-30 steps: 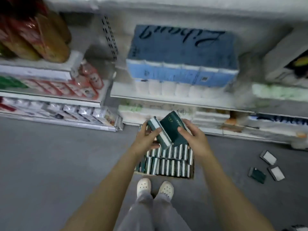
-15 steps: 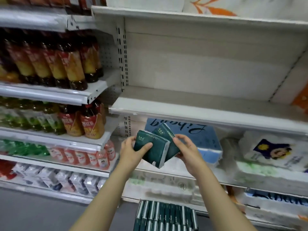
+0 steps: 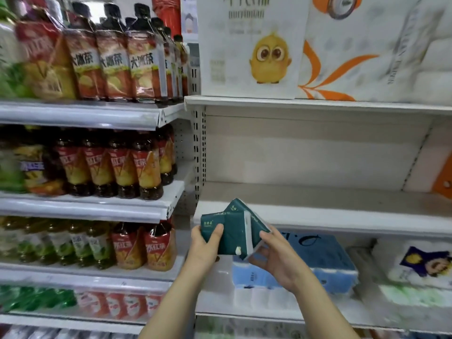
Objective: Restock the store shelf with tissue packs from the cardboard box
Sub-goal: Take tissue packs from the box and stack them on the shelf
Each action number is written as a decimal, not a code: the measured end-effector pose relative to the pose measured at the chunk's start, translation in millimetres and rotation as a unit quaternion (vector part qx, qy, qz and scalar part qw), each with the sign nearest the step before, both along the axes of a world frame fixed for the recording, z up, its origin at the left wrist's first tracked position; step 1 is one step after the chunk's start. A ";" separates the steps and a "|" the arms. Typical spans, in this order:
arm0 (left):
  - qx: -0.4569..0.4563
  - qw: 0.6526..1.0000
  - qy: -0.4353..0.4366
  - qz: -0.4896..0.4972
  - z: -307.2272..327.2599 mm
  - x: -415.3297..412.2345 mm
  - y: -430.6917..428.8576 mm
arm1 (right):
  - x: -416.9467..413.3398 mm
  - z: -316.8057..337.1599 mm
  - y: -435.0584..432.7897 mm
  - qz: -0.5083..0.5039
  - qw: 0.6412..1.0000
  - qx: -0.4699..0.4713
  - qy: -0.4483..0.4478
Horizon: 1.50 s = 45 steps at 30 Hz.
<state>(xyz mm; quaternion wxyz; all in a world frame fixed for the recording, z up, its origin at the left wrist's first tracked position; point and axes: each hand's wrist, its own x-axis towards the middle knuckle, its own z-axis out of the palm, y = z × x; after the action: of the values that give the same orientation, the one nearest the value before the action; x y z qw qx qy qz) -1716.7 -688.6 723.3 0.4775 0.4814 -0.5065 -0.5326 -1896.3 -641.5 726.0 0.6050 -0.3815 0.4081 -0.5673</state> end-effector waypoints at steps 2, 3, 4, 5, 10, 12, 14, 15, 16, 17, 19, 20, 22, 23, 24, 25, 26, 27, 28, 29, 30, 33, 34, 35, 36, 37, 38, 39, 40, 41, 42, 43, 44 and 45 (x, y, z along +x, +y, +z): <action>0.016 1.000 -0.004 -0.010 5.1 -1.8 -10.2 | -4.6 5.9 -8.6 -0.036 0.999 -0.001 0.007; 0.020 1.000 -0.003 -0.014 9.4 -4.2 -14.6 | -8.3 9.6 -12.4 -0.047 0.999 -0.006 0.019; 0.023 1.000 0.003 -0.021 13.2 -6.2 -18.2 | -12.4 13.2 -15.4 -0.054 0.998 -0.013 0.031; 0.024 0.999 0.010 -0.027 15.5 -9.6 -22.2 | -17.8 15.6 -19.1 -0.058 0.997 -0.020 0.043; 0.023 0.999 0.022 -0.031 26.8 -24.6 -29.2 | -47.1 26.0 -37.4 -0.078 0.994 -0.036 0.060; 0.014 0.999 0.036 -0.032 28.7 -27.4 -32.8 | -56.4 28.0 -47.0 -0.093 0.993 -0.038 0.065; -0.001 0.999 0.048 -0.022 30.5 -28.6 -37.0 | -63.5 29.4 -56.6 -0.095 0.992 -0.041 0.073; -0.010 0.999 0.041 -0.016 31.2 -28.1 -40.0 | -65.6 29.4 -61.7 -0.094 0.992 -0.041 0.075; -0.021 0.999 0.029 -0.010 31.0 -26.5 -43.9 | -66.4 29.5 -66.9 -0.093 0.992 -0.041 0.077; -0.030 0.999 0.008 -0.004 30.2 -24.4 -48.3 | -66.8 28.6 -71.5 -0.094 0.992 -0.040 0.078; -0.039 0.999 -0.025 0.009 28.9 -20.4 -60.0 | -66.5 26.2 -83.8 -0.093 0.991 -0.037 0.086; -0.042 0.998 -0.036 0.013 28.3 -18.9 -68.5 | -65.9 25.7 -90.8 -0.092 0.991 -0.038 0.092; -0.047 0.997 -0.054 0.021 30.3 -16.5 -88.5 | -65.2 23.9 -109.0 -0.092 0.989 -0.038 0.106; -0.050 0.997 -0.057 0.026 30.5 -15.3 -100.6 | -64.4 22.6 -119.0 -0.097 0.988 -0.040 0.114; -0.052 0.997 -0.057 0.031 30.3 -14.1 -112.4 | -62.9 21.6 -128.4 -0.101 0.987 -0.043 0.119; -0.050 0.997 -0.055 0.033 29.3 -13.2 -125.9 | -60.7 19.9 -139.4 -0.109 0.986 -0.047 0.120; -0.048 0.997 -0.056 0.031 27.9 -13.3 -138.7 | -58.9 18.5 -149.9 -0.120 0.985 -0.045 0.117; -0.045 0.997 -0.058 0.029 27.4 -13.9 -149.5 | -56.9 18.2 -158.5 -0.131 0.983 -0.043 0.118; -0.042 0.997 -0.059 0.025 25.8 -14.8 -161.9 | -54.9 16.4 -169.6 -0.142 0.982 -0.040 0.120; -0.037 0.997 -0.061 0.021 23.2 -15.6 -174.8 | -53.8 13.9 -181.2 -0.156 0.979 -0.035 0.127; -0.030 0.997 -0.064 0.019 20.3 -16.4 -187.5 | -52.7 11.0 -192.7 -0.174 0.975 -0.029 0.137; -0.023 0.998 -0.051 0.022 11.7 -19.7 -220.8 | -53.5 1.4 -224.6 -0.245 0.956 -0.004 0.161; -0.021 0.999 -0.040 0.029 9.0 -21.5 -232.3 | -54.0 -0.4 -233.0 -0.268 0.951 -0.002 0.156; -0.018 0.999 -0.027 0.036 6.5 -24.5 -242.8 | -55.3 -3.4 -240.9 -0.288 0.946 0.002 0.148; -0.009 0.999 -0.020 0.045 2.7 -28.8 -254.8 | -56.6 -5.9 -248.0 -0.307 0.941 0.010 0.142; 0.002 0.998 -0.015 0.055 0.3 -32.9 -263.9 | -58.0 -7.8 -251.4 -0.322 0.937 0.018 0.135; 0.010 0.998 -0.015 0.063 -2.7 -36.8 -274.0 | -58.8 -10.1 -254.9 -0.332 0.933 0.025 0.133; 0.010 0.997 -0.023 0.067 -6.5 -40.8 -285.2 | -60.1 -12.5 -258.6 -0.339 0.930 0.030 0.138; 0.007 0.997 -0.038 0.068 -10.2 -44.7 -296.0 | -60.8 -14.2 -261.4 -0.345 0.926 0.035 0.147; 0.006 0.996 -0.052 0.067 -13.2 -47.9 -306.0 | -61.8 -15.8 -264.1 -0.347 0.924 0.037 0.154; 0.011 0.996 -0.060 0.066 -15.2 -50.0 -313.7 | -62.6 -17.4 -266.1 -0.348 0.923 0.038 0.160; 0.018 0.995 -0.064 0.068 -17.3 -51.4 -321.7 | -63.6 -19.7 -268.5 -0.346 0.922 0.040 0.169; 0.024 0.994 -0.073 0.072 -19.6 -51.4 -327.9 | -64.0 -21.2 -269.6 -0.343 0.921 0.041 0.180; 0.023 0.993 -0.086 0.074 -20.9 -50.8 -332.4 | -64.3 -23.0 -270.5 -0.340 0.920 0.041 0.190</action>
<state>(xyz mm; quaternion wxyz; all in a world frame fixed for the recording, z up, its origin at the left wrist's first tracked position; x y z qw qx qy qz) -1767.5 -1021.0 702.4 0.4595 0.5725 -0.4959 -0.4640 -1960.6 -912.0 703.1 0.3016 -0.2954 0.6432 -0.6388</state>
